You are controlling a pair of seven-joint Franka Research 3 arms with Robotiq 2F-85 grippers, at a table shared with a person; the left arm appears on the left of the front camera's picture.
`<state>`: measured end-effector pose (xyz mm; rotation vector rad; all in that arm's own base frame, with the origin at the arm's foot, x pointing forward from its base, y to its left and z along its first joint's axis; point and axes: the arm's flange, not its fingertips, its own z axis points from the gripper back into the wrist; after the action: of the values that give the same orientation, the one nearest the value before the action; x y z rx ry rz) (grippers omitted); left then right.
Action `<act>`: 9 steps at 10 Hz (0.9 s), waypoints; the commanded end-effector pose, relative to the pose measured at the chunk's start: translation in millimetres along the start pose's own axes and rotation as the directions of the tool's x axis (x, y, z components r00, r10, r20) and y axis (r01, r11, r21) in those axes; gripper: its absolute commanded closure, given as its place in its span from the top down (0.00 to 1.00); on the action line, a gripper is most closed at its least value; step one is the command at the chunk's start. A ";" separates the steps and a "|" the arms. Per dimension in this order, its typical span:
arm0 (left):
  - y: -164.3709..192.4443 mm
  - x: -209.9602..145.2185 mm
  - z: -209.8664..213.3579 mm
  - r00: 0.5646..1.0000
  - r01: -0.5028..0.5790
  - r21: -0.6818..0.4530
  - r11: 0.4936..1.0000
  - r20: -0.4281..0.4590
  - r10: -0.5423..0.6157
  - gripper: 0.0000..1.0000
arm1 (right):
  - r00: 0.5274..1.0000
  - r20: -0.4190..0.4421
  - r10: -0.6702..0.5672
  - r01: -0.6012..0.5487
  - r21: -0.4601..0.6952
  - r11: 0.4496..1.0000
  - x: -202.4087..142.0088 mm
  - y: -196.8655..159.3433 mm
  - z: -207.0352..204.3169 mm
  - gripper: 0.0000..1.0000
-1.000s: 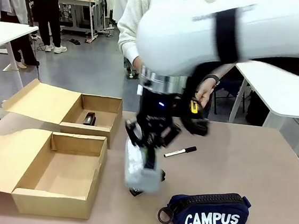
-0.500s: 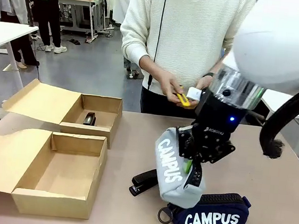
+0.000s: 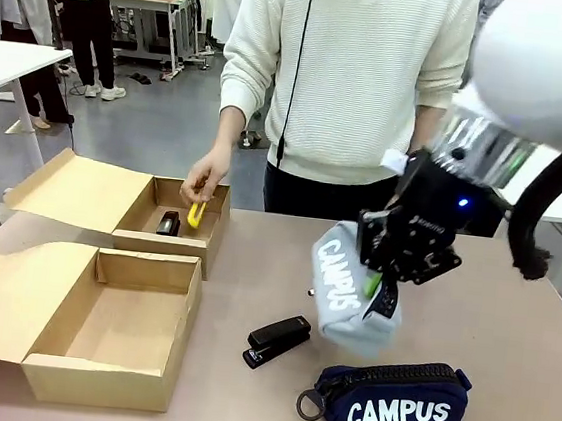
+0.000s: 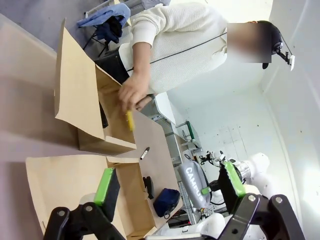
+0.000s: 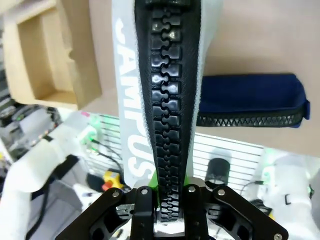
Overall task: Place items inside the box.
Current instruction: Pick up a Pencil pouch or Stapler and place it inside the Mailer Box closest to the robot.
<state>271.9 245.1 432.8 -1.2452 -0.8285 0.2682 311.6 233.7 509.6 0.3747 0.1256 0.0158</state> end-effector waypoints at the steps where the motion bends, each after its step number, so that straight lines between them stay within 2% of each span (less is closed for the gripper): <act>1: -0.4 -0.3 -1.3 1.000 0.019 -0.022 1.000 0.015 -0.019 1.00 | 1.000 -0.011 -0.004 0.006 0.173 0.985 -5.9 -12.7 6.2 0.10; 2: -0.4 -0.3 -1.3 1.000 0.019 -0.022 1.000 0.015 -0.019 1.00 | 1.000 -0.021 -0.018 0.024 0.279 0.960 -4.8 -23.1 14.5 0.10; 3: -0.4 -0.3 -1.3 1.000 0.019 -0.022 1.000 0.015 -0.019 1.00 | 0.999 -0.002 -0.035 0.034 0.322 0.946 -4.7 -28.0 17.9 0.10; 5: -0.4 -0.3 -1.3 1.000 0.019 -0.022 1.000 0.015 -0.019 1.00 | 1.000 0.021 -0.010 0.002 0.332 0.943 -0.2 -9.0 12.3 0.10; 6: -0.4 -0.3 -1.3 1.000 0.019 -0.022 1.000 0.015 -0.019 1.00 | 0.998 0.058 -0.030 0.004 0.396 0.918 6.7 17.9 5.5 0.10; 8: -0.4 -0.3 -1.3 1.000 0.019 -0.022 1.000 0.015 -0.019 1.00 | 0.980 0.159 -0.119 0.025 0.497 0.867 22.7 94.0 -20.6 0.10; 9: -0.4 -0.3 -1.3 1.000 0.019 -0.022 1.000 0.015 -0.019 1.00 | 0.982 0.156 -0.104 0.015 0.486 0.874 26.4 119.2 -33.4 0.10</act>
<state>272.0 245.0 432.4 -1.2459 -0.8274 0.2686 316.7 322.3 524.4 0.8588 -0.0037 -0.1165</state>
